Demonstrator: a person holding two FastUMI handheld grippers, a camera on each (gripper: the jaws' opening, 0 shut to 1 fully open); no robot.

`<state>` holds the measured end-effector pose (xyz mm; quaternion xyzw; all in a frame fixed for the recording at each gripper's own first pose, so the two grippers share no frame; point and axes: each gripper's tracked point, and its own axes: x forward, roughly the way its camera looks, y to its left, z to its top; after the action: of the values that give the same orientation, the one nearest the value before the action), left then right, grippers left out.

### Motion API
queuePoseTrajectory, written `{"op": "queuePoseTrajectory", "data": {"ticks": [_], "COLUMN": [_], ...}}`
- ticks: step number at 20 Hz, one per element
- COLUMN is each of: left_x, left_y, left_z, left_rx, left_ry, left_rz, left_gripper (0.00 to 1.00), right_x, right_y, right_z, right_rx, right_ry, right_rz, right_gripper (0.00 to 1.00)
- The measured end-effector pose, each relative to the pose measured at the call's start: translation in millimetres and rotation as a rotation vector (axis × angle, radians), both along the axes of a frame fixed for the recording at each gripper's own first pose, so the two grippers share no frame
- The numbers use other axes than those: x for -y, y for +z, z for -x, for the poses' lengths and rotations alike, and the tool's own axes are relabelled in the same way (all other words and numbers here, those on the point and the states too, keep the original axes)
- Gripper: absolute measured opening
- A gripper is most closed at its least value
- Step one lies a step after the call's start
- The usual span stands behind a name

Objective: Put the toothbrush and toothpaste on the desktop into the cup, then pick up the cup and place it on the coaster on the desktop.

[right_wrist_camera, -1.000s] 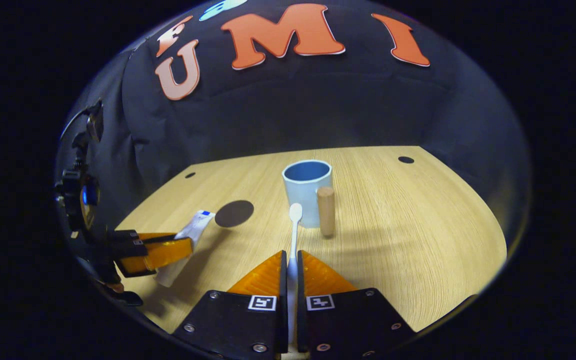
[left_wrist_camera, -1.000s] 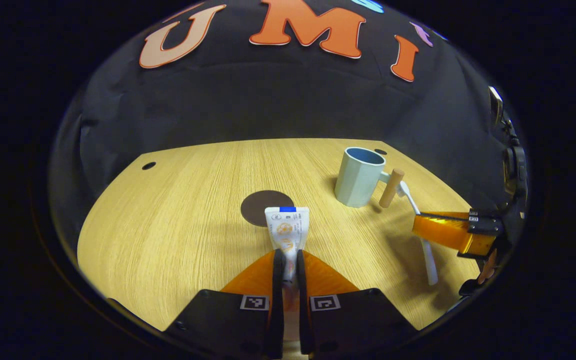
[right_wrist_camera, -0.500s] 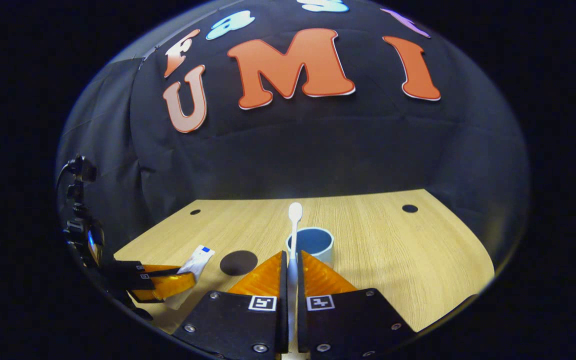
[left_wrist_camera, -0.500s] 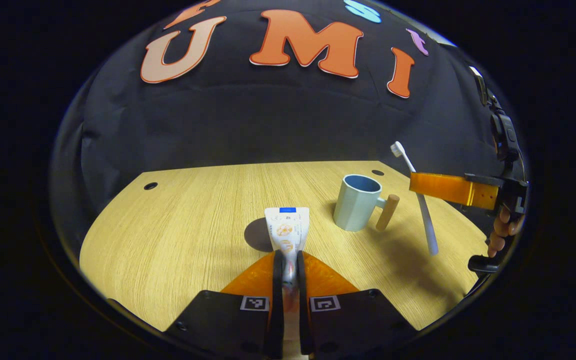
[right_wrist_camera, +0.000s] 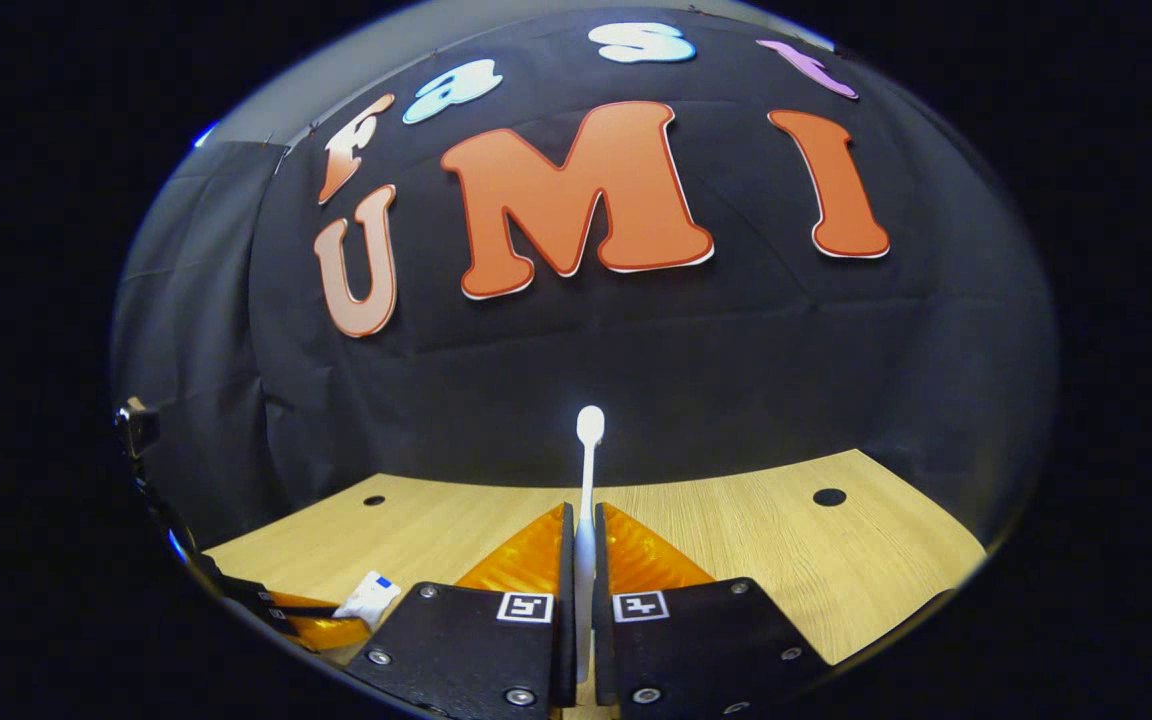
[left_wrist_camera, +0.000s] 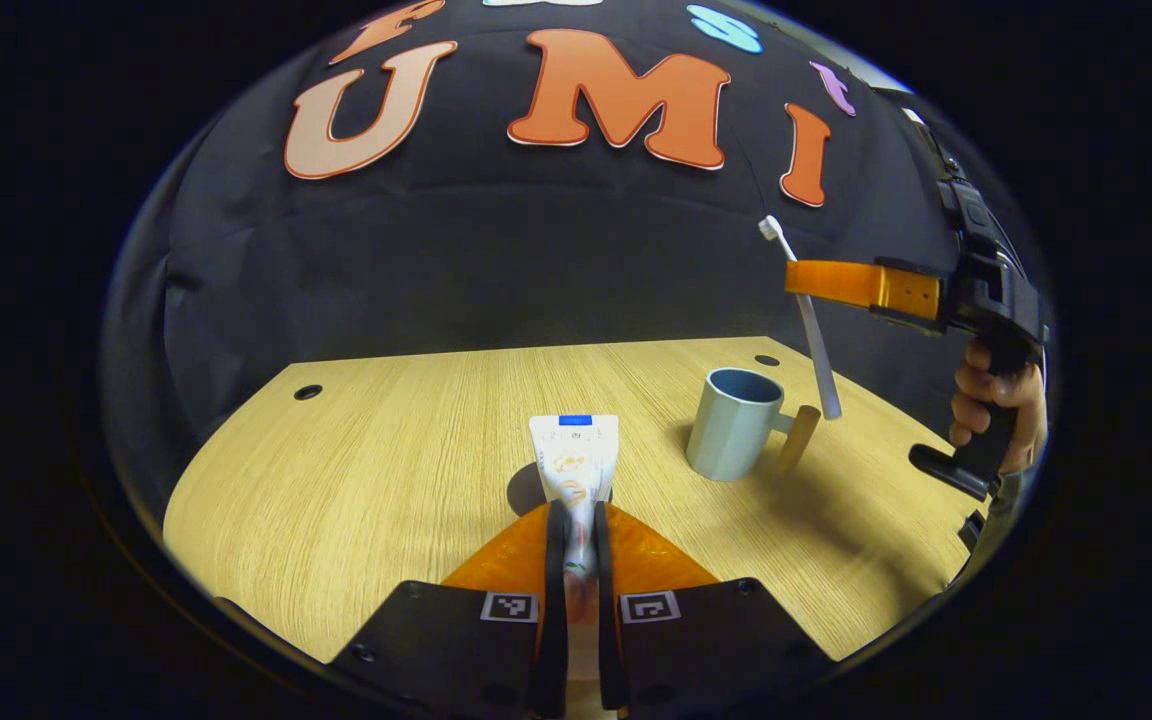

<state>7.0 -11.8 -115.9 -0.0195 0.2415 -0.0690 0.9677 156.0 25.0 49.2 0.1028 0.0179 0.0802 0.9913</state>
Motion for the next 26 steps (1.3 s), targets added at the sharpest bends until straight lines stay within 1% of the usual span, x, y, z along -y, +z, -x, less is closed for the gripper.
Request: {"op": "queuePoseTrajectory", "data": {"ticks": [2,4,7,9,13,15,19,24,25,26], "left_x": [-1.3,-3.5,-9.1,-9.4,-8.8,-8.6,-7.2,1.2,3.2,5.3], "left_y": [0.0,4.1,15.1,22.1,28.8,26.4,25.7,47.9,54.4,61.2], "left_z": [-1.4,-3.9,-12.5,-14.6,-18.8,-18.0,-19.4,-26.6,-31.3,-35.0], "left_rx": [0.011,0.027,0.076,0.101,0.128,0.118,0.116,0.180,0.199,0.218], "left_ry": [-0.003,-0.002,0.000,0.000,-0.004,-0.001,0.008,0.013,0.013,0.013], "left_rz": [-0.004,-0.022,-0.044,-0.047,-0.040,-0.035,-0.016,0.010,0.012,0.015], "left_gripper": [0.16,0.16,0.16,0.16,0.16,0.16,0.16,0.16,0.13,0.16], "right_x": [2.0,2.3,8.1,8.2,6.3,3.1,1.4,8.8,10.0,13.1], "right_y": [19.6,33.2,35.0,25.8,-5.0,-17.2,-38.8,-59.7,-63.6,-64.7], "right_z": [-11.0,-21.3,-35.8,-48.3,-65.1,-66.7,-68.1,-62.2,-60.0,-56.5], "right_rx": [0.089,0.168,0.230,0.216,0.131,0.109,0.080,0.032,0.023,0.020], "right_ry": [-0.025,-0.036,-0.058,-0.061,-0.057,-0.052,-0.054,-0.070,-0.073,-0.079], "right_rz": [0.011,0.058,0.122,0.120,0.080,0.064,0.081,0.073,0.072,0.068], "right_gripper": [0.07,0.08,0.07,0.08,0.07,0.08,0.08,0.08,0.08,0.08]}}
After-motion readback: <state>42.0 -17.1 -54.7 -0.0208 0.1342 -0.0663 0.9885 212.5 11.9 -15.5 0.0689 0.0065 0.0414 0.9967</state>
